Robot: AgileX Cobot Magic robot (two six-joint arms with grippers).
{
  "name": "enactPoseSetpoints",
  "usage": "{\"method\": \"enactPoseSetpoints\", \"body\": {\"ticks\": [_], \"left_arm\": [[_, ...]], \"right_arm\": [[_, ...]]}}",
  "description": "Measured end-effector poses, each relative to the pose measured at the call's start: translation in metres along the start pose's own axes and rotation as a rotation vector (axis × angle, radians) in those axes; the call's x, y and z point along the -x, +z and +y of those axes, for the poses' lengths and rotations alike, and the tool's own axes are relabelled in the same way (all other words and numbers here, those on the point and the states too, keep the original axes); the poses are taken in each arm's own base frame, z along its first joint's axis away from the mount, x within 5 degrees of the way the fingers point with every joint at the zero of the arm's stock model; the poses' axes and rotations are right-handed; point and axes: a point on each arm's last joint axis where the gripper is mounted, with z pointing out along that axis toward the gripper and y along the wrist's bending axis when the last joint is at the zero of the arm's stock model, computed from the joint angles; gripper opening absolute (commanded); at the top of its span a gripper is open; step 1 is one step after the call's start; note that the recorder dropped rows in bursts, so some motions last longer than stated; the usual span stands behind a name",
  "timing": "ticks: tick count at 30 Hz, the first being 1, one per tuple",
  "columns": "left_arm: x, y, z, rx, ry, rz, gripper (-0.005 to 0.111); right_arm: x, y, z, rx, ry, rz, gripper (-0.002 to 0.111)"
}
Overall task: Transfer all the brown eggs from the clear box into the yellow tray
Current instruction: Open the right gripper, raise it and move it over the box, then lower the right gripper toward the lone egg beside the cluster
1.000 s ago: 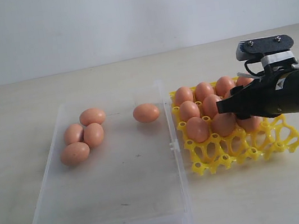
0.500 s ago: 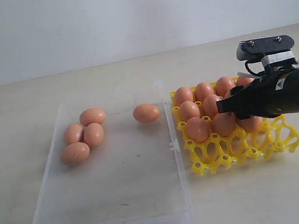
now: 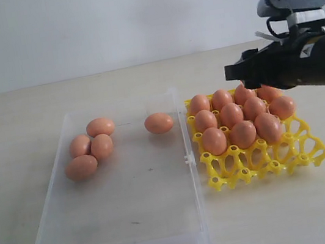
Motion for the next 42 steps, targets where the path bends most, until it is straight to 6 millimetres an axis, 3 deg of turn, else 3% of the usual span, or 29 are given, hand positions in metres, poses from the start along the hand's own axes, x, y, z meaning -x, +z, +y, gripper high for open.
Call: {"method": "enactPoseSetpoints", "body": {"ticks": [3,4,10,14,20,24,30,37,42], "left_arm": [[0.0,0.0,0.0,0.0,0.0,0.0,0.0],[0.0,0.0,0.0,0.0,0.0,0.0,0.0],[0.0,0.0,0.0,0.0,0.0,0.0,0.0],[0.0,0.0,0.0,0.0,0.0,0.0,0.0],[0.0,0.0,0.0,0.0,0.0,0.0,0.0],[0.0,0.0,0.0,0.0,0.0,0.0,0.0],[0.0,0.0,0.0,0.0,0.0,0.0,0.0],[0.0,0.0,0.0,0.0,0.0,0.0,0.0],[0.0,0.0,0.0,0.0,0.0,0.0,0.0]], "right_arm": [[0.015,0.001,0.022,0.056,-0.101,0.013,0.004],[0.019,0.002,0.029,0.073,-0.137,0.025,0.001],[0.05,0.024,0.076,0.18,-0.338,0.179,0.0],[0.052,0.048,0.105,0.244,-0.434,0.379,0.0],[0.037,0.088,0.144,0.288,-0.637,0.581,0.011],[0.021,0.106,0.158,0.249,-0.781,0.651,0.02],[0.01,0.126,0.157,0.171,-0.901,0.697,0.032],[0.015,0.13,0.157,0.139,-0.89,0.638,0.049],[0.017,0.132,0.159,0.14,-0.881,0.605,0.053]]}}
